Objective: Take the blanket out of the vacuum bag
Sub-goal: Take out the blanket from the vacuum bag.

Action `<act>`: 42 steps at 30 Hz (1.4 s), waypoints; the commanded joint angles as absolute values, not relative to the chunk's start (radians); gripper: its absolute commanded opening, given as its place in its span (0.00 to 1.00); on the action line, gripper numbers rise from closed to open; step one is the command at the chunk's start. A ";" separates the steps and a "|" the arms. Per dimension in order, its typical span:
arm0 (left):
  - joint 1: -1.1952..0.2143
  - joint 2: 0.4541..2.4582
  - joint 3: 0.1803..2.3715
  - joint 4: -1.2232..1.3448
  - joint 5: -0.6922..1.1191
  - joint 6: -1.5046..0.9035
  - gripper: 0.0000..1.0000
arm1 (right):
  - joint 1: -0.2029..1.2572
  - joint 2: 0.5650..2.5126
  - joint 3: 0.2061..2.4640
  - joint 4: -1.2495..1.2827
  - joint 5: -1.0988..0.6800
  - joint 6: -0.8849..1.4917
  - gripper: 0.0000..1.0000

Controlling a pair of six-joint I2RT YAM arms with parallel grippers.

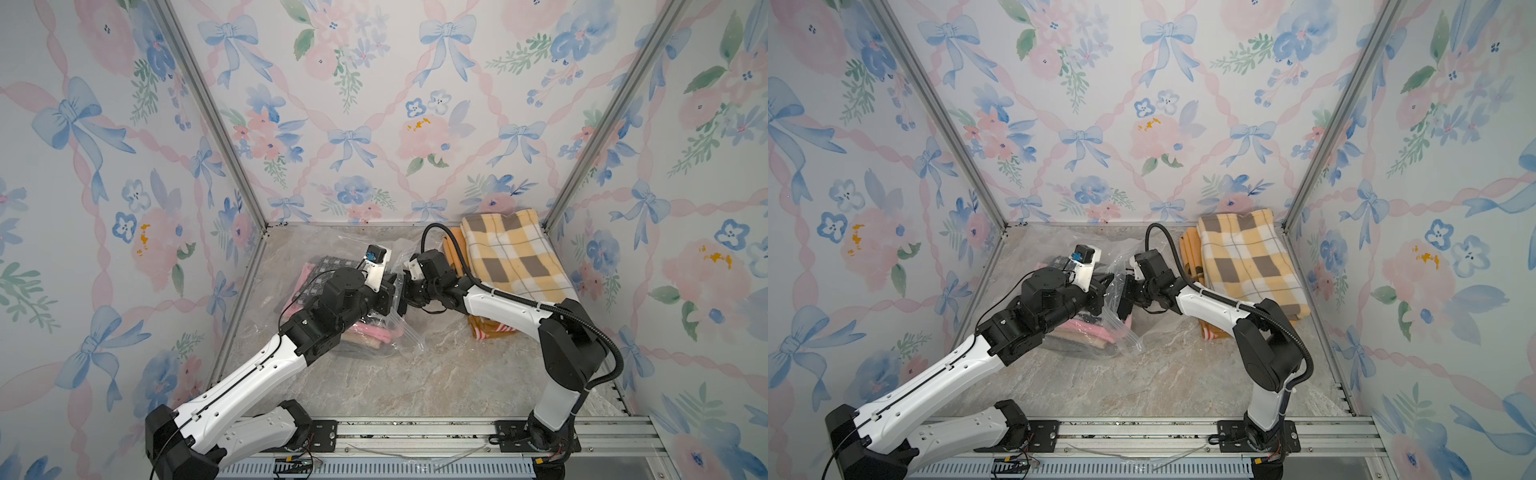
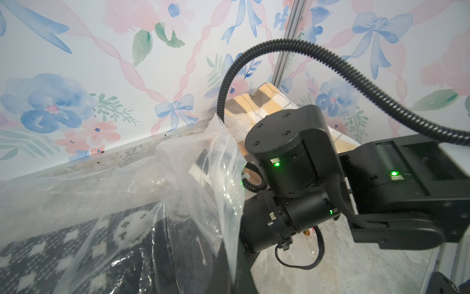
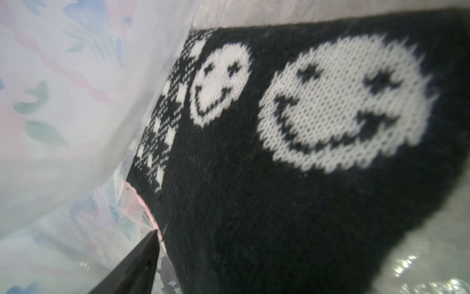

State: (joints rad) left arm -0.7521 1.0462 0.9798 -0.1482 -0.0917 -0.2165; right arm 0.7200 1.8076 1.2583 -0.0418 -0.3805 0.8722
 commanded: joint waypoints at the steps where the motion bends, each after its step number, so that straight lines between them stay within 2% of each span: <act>1: -0.746 1.028 0.976 -0.143 -0.072 -0.195 0.00 | 0.744 1.825 1.257 -0.035 -0.370 0.886 0.77; 6: -0.744 1.038 0.973 -0.145 -0.077 -0.204 0.00 | 0.763 1.804 1.215 -0.023 -0.381 0.901 0.76; 9: -0.744 1.046 0.976 -0.149 -0.077 -0.207 0.00 | 0.775 1.792 1.221 -0.036 -0.410 0.905 0.69; 12: -0.744 1.045 0.974 -0.152 -0.085 -0.207 0.00 | 0.788 1.775 1.242 -0.086 -0.413 0.891 0.59; 15: -0.742 1.042 0.973 -0.156 -0.088 -0.209 0.00 | 0.791 1.751 1.249 -0.116 -0.407 0.886 0.42; 23: -0.730 1.034 0.966 -0.164 -0.098 -0.203 0.00 | 0.768 1.712 1.298 -0.213 -0.409 0.836 0.25; 28: -0.698 1.014 0.960 -0.179 -0.106 -0.204 0.00 | 0.745 1.687 1.305 -0.253 -0.407 0.807 0.01; 37: -0.671 1.024 0.972 -0.181 -0.094 -0.212 0.00 | 0.717 1.676 1.227 -0.162 -0.408 0.818 0.00; 42: -0.670 1.031 0.978 -0.174 -0.081 -0.218 0.00 | 0.677 1.562 1.145 -0.143 -0.374 0.833 0.00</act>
